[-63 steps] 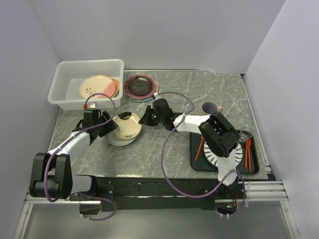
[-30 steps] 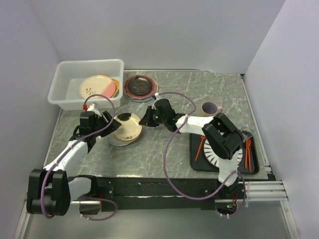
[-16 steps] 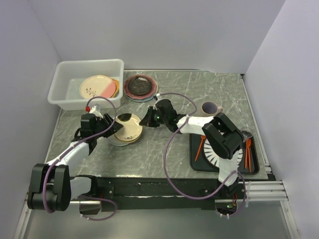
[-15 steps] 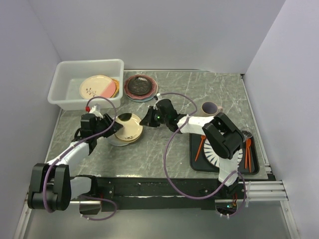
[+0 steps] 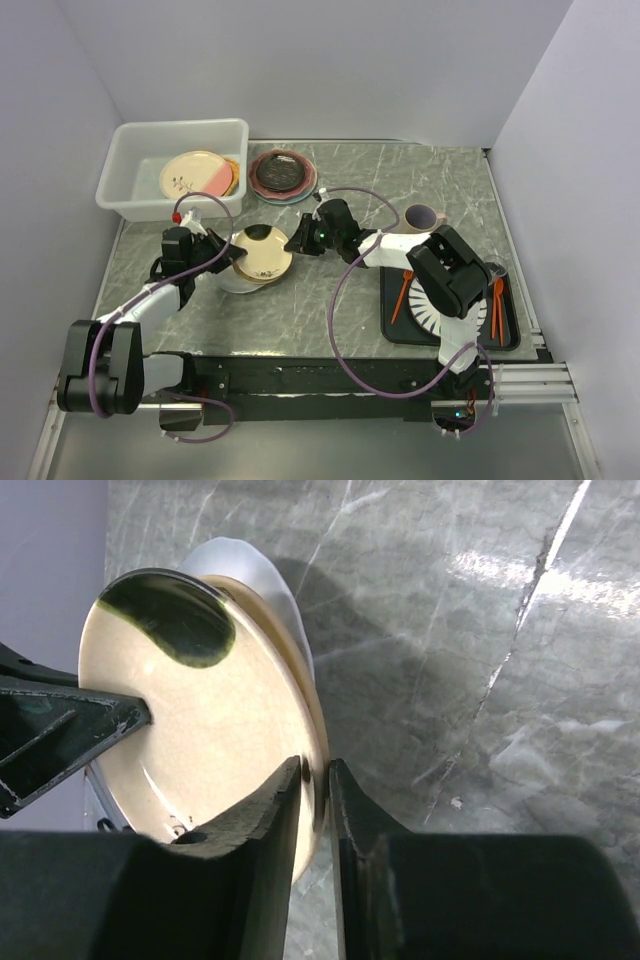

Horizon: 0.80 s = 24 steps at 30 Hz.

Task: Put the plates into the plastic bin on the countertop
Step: Pick up the plate at the center of the board.

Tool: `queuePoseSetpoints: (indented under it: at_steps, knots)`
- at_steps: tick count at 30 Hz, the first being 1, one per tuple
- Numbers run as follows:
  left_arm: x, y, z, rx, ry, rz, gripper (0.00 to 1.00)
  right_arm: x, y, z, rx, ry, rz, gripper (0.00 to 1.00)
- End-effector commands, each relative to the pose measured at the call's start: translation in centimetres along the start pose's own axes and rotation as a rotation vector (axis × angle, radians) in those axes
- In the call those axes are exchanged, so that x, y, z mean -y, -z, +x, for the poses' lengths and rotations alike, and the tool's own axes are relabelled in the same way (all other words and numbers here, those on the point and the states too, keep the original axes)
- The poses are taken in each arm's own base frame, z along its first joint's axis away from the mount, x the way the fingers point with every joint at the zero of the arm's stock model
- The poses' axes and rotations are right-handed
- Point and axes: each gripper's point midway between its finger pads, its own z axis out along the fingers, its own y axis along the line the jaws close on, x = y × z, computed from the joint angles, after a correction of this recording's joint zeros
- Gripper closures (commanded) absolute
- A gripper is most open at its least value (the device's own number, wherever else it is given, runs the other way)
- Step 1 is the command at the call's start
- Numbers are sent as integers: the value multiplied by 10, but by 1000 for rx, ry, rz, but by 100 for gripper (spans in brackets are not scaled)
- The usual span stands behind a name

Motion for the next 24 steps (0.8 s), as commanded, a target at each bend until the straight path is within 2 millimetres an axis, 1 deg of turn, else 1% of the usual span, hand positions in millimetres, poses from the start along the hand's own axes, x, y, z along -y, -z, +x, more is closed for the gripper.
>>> queuePoseSetpoints:
  at_steps: [1, 3, 9, 10, 13, 14, 16, 17, 21, 24]
  knots:
    - [10, 5, -6, 22, -40, 15, 99, -57, 11, -20, 60, 46, -183, 69]
    - [9, 6, -7, 25, -41, 4, 99, -57, 12, -20, 63, 44, -184, 61]
    - [10, 9, -12, 43, -42, -13, 99, -57, 17, -24, 85, 46, -184, 43]
    - [10, 9, -13, 44, -41, -16, 99, -59, 19, -24, 87, 50, -186, 38]
    - [11, 11, -18, 57, -41, -27, 99, -59, 23, -27, 100, 58, -183, 29]
    - [12, 12, -19, 61, -44, -27, 99, -58, 24, -27, 103, 58, -179, 24]
    - [15, 14, -23, 77, -50, -26, 99, -60, 26, -30, 117, 59, -176, 21]
    - [14, 15, -23, 77, -48, -32, 99, -58, 28, -29, 120, 57, -173, 17]
    - [17, 21, -31, 103, -55, -39, 99, -57, 34, -33, 141, 56, -165, 12]
    - [20, 24, -36, 119, -58, -41, 99, -57, 38, -36, 154, 55, -164, 11]
